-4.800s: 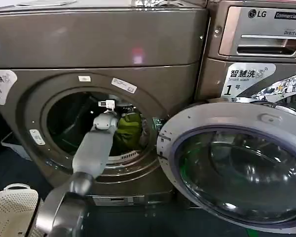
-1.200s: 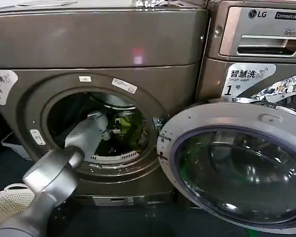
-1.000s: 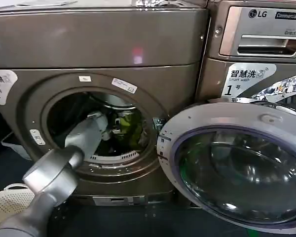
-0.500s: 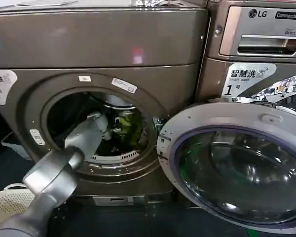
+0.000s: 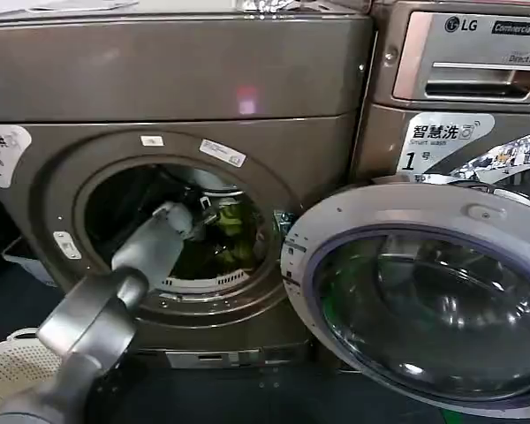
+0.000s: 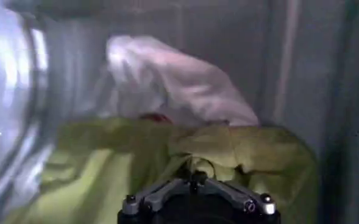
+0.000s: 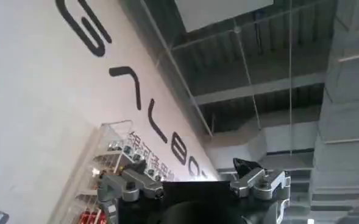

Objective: Grasp the clothes from the dryer.

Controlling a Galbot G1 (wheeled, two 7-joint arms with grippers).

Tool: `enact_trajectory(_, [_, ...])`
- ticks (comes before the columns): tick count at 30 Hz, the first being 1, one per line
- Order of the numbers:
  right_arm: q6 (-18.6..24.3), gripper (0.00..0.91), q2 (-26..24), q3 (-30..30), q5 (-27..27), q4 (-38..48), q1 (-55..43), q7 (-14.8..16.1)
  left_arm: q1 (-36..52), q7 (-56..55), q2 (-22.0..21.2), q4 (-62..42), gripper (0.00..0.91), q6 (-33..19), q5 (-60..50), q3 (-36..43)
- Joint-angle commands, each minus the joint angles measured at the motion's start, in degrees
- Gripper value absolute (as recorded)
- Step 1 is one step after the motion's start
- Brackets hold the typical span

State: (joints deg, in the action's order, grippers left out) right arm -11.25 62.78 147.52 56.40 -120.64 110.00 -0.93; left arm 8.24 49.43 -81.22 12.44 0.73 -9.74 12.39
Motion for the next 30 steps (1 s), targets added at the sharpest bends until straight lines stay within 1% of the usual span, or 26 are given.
enact_trajectory(1, [0.0,0.907,-0.1,-0.64,-0.03,-0.19,-0.56,0.02,-3.76,-20.12,-0.34,6.92,0.0,0.08,9.61,-11.79])
enact_trajectory(4, [0.03,0.907,-0.01,-1.17,-0.15,-0.31,-0.78,0.04,-4.21,-22.58,-0.97,8.6,0.0,-1.0,10.28,-15.9])
enact_trajectory(6, [0.05,0.907,-0.06,-1.21,-0.15,-0.3,-0.82,0.1,-3.78,-25.45,-1.24,8.52,0.0,-1.89,10.92,-16.96])
enact_trajectory(11, [0.14,0.907,-0.23,-1.29,-0.12,-0.05,-1.13,0.19,-3.02,-31.47,-1.53,8.6,0.0,-2.7,13.71,-18.03])
enact_trajectory(20, [0.39,0.907,-0.21,-2.32,-0.11,-0.23,-1.88,0.37,-4.62,-41.87,-1.85,10.33,0.0,-5.0,19.98,-19.34])
enact_trajectory(30, [0.54,0.907,-0.35,-3.28,-0.26,-0.26,-2.6,0.53,-6.01,-51.68,-3.31,12.85,0.0,-10.27,25.09,-22.47])
